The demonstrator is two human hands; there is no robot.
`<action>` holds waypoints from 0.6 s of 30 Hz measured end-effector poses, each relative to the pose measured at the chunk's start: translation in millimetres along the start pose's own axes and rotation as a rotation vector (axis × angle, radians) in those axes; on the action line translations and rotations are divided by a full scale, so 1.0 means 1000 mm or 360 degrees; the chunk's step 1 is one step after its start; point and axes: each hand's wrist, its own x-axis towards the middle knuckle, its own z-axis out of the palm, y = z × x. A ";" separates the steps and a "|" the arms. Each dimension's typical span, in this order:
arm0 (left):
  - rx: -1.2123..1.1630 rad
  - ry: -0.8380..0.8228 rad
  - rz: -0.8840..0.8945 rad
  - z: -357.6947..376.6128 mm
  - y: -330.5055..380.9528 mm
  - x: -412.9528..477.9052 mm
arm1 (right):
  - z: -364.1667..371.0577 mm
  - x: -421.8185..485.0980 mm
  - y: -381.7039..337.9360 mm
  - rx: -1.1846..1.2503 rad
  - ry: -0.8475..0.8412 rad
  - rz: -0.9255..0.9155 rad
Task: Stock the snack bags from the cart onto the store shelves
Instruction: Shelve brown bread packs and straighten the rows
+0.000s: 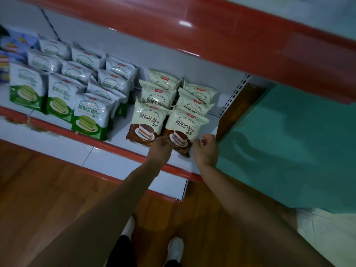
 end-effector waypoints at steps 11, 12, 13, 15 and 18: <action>-0.0108 0.0458 0.0085 -0.070 -0.024 -0.116 | 0.001 -0.098 -0.044 0.0038 -0.0385 -0.0483; -0.0136 0.0522 0.0073 -0.086 -0.029 -0.128 | 0.006 -0.110 -0.051 0.0041 -0.0430 -0.0514; -0.0174 0.0592 0.0053 -0.103 -0.036 -0.139 | 0.013 -0.123 -0.057 0.0048 -0.0486 -0.0532; -0.0246 0.0751 0.0023 -0.139 -0.050 -0.162 | 0.030 -0.149 -0.069 0.0054 -0.0622 -0.0552; -0.0289 0.0991 0.0037 -0.190 -0.074 -0.198 | 0.060 -0.194 -0.083 0.0044 -0.0802 -0.0600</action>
